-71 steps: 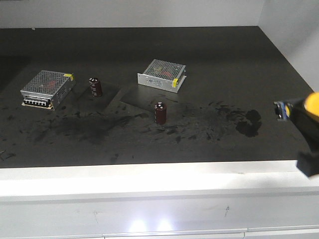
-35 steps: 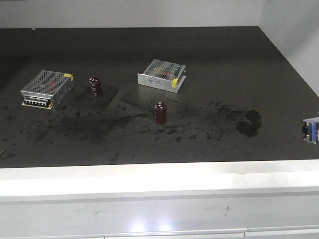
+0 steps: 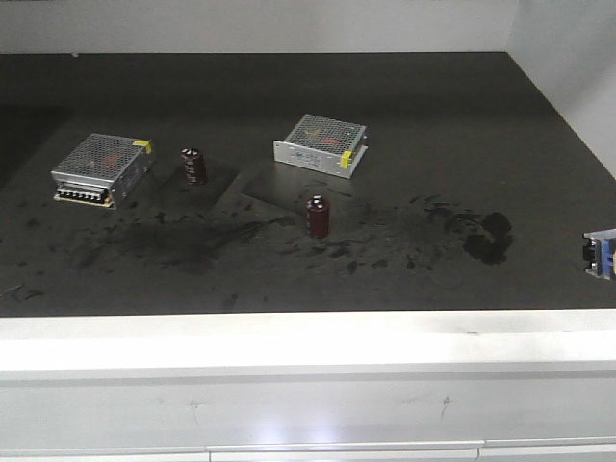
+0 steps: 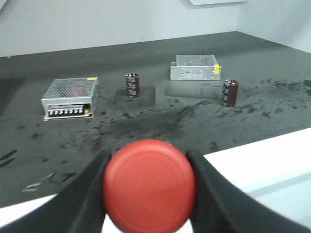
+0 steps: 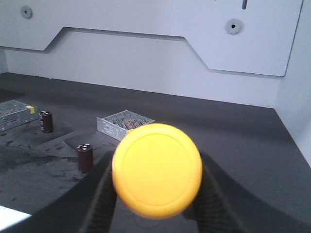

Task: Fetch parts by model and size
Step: 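Drive the base to the bench with the red tray, holding both switches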

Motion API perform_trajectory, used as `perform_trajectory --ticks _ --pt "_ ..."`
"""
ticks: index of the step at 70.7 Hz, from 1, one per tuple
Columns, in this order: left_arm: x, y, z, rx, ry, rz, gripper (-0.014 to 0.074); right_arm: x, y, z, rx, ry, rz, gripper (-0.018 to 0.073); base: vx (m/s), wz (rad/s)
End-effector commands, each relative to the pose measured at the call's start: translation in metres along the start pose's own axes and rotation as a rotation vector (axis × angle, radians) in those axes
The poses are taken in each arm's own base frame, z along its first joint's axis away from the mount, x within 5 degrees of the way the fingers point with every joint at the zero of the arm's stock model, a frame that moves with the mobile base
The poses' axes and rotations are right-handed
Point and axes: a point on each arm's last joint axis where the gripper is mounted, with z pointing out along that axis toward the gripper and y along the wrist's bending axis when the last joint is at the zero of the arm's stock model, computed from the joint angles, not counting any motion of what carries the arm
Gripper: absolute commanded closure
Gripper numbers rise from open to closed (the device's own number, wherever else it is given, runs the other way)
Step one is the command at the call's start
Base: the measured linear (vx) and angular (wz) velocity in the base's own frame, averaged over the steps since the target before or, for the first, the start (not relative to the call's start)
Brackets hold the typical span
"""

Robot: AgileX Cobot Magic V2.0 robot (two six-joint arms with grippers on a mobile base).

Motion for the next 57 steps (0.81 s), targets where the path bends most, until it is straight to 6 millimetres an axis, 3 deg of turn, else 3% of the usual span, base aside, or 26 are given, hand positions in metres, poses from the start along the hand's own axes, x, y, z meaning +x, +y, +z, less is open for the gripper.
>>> perform_trajectory --ticks 1,26,57 --pt "-0.0148 -0.0006 -0.0023 0.008 -0.094 -0.002 0.0603 -0.0145 -0.0026 -0.0008 0.024 -0.089 -0.005 0.0569 -0.03 0.13" --pt "-0.0148 -0.0006 -0.0023 0.008 -0.094 -0.002 0.0603 -0.0144 -0.0026 -0.0008 0.024 -0.088 -0.005 0.0569 -0.09 0.4" --pt "-0.0148 -0.0006 -0.0023 0.008 -0.094 -0.002 0.0603 -0.0144 -0.0026 -0.0008 0.024 -0.088 -0.005 0.0569 -0.12 0.81"
